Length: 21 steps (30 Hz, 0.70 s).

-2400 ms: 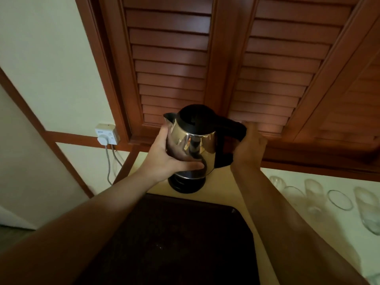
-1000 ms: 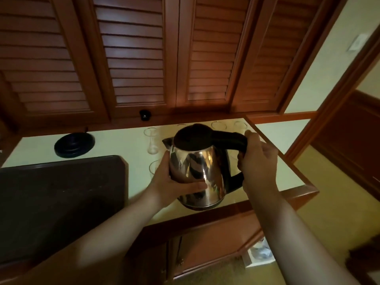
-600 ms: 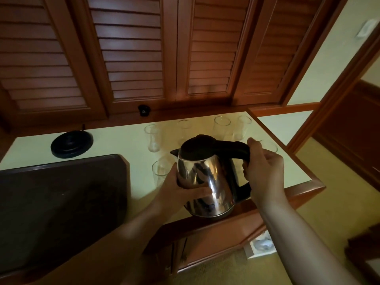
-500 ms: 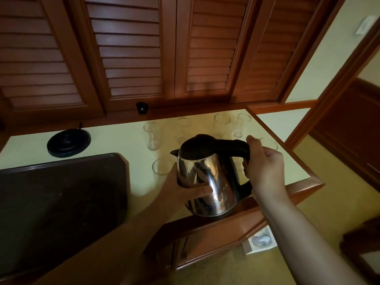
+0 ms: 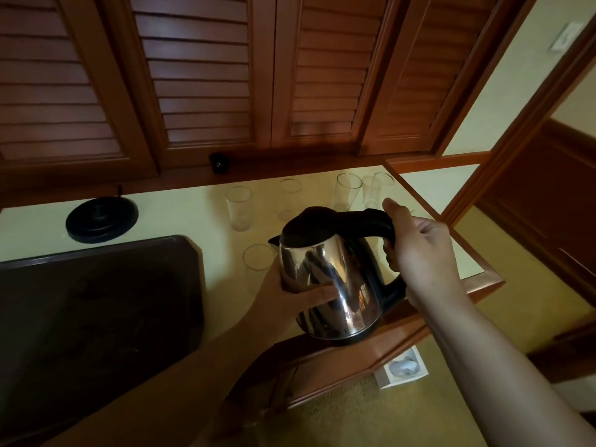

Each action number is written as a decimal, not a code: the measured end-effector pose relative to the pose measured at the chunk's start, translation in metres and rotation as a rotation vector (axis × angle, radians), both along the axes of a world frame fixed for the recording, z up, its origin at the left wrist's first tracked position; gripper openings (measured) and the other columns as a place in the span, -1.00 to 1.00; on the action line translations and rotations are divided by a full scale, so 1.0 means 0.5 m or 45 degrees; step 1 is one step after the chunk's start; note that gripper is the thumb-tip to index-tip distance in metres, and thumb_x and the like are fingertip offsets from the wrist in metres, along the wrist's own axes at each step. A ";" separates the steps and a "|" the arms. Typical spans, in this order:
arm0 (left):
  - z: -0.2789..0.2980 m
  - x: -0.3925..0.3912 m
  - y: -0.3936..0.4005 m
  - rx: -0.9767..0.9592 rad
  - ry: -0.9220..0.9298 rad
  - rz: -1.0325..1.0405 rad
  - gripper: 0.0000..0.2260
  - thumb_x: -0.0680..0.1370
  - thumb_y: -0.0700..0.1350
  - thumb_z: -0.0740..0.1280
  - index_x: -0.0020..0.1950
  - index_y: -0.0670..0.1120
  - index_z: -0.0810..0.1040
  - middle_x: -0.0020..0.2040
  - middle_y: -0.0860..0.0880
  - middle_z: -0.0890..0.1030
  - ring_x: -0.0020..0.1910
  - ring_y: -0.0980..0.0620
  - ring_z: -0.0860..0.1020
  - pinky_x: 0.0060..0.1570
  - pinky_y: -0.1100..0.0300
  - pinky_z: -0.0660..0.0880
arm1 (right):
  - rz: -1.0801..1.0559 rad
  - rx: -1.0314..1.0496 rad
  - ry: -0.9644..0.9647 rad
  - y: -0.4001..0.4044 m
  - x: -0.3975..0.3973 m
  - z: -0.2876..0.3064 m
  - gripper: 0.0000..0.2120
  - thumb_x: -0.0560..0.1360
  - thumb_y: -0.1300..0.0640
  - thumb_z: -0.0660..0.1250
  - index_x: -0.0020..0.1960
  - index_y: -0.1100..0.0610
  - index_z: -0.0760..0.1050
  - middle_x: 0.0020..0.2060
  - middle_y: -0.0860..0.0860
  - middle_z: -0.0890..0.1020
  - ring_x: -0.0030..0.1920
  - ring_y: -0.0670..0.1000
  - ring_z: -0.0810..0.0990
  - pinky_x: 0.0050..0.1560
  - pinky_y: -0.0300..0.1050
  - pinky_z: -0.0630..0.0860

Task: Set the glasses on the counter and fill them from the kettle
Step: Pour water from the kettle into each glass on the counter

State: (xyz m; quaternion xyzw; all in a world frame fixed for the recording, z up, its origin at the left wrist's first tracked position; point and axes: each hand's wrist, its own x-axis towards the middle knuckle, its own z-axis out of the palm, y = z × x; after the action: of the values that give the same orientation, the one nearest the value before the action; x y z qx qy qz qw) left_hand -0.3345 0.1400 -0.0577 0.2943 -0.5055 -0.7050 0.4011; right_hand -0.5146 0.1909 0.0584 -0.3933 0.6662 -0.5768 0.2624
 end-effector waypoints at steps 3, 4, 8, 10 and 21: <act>0.004 -0.001 0.008 0.002 0.010 -0.004 -0.46 0.33 -0.31 0.52 0.29 -0.08 0.53 0.02 0.10 0.80 0.06 0.11 0.76 -0.03 0.26 0.67 | 0.026 0.014 0.025 -0.001 -0.002 -0.004 -0.40 0.67 -0.10 0.30 -0.45 0.20 0.44 -0.49 0.17 0.36 -0.52 0.06 0.27 -0.30 -0.20 0.34; 0.005 -0.001 0.008 0.009 0.007 -0.006 -0.48 0.34 -0.30 0.51 0.27 -0.07 0.53 0.00 0.12 0.80 0.04 0.13 0.76 -0.04 0.27 0.67 | 0.026 0.016 0.028 -0.002 -0.002 -0.005 -0.40 0.67 -0.10 0.30 -0.45 0.21 0.43 -0.51 0.16 0.35 -0.52 0.06 0.27 -0.31 -0.22 0.35; 0.002 0.004 0.007 0.039 0.016 -0.008 -0.50 0.39 -0.29 0.54 0.29 -0.07 0.53 0.02 0.09 0.80 0.06 0.08 0.77 -0.04 0.23 0.68 | 0.043 0.037 0.081 -0.006 -0.002 -0.007 -0.38 0.67 -0.13 0.30 -0.47 0.19 0.42 -0.57 0.09 0.35 -0.56 0.04 0.27 -0.39 -0.30 0.34; 0.002 0.006 0.009 0.051 0.022 -0.009 -0.51 0.37 -0.25 0.51 0.28 -0.06 0.54 0.02 0.09 0.81 0.06 0.09 0.77 -0.04 0.23 0.69 | 0.066 0.045 0.100 -0.009 -0.002 -0.005 -0.37 0.66 -0.15 0.30 -0.47 0.20 0.44 -0.58 0.09 0.36 -0.57 0.02 0.28 -0.41 -0.31 0.34; 0.003 0.004 0.018 0.050 0.022 -0.038 -0.52 0.30 -0.12 0.59 0.21 -0.07 0.62 0.04 0.02 0.81 0.06 0.04 0.77 -0.01 0.20 0.69 | 0.069 0.054 0.100 -0.007 -0.006 -0.010 -0.32 0.65 -0.17 0.33 -0.42 0.33 0.42 -0.55 0.13 0.35 -0.56 0.04 0.27 -0.39 -0.16 0.32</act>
State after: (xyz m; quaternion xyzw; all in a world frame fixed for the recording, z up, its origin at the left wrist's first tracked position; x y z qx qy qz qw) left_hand -0.3324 0.1492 -0.0563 0.2884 -0.4925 -0.7233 0.3889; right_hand -0.5175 0.1873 0.0532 -0.4278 0.6771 -0.5393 0.2600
